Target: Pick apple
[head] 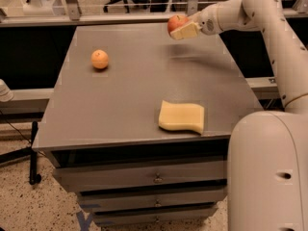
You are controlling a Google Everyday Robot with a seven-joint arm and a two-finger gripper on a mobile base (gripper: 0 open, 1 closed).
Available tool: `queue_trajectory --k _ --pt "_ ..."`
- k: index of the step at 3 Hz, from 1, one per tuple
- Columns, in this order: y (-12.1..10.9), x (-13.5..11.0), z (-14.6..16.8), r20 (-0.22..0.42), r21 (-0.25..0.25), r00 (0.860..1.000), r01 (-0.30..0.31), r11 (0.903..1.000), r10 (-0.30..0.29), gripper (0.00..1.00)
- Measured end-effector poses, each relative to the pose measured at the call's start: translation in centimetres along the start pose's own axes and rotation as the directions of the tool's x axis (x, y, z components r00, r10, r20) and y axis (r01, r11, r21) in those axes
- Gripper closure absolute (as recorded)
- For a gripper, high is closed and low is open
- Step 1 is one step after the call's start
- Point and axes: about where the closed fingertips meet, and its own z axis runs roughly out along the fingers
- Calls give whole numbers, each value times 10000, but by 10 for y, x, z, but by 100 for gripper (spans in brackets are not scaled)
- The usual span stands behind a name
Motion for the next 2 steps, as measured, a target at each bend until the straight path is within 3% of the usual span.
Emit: queue_trajectory --k 1,2 --pt "37 -25 -40 465 -1120 9989 -36 9937 89 100" --pt "42 -25 -37 428 -1278 9991 -28 9918 84 100"
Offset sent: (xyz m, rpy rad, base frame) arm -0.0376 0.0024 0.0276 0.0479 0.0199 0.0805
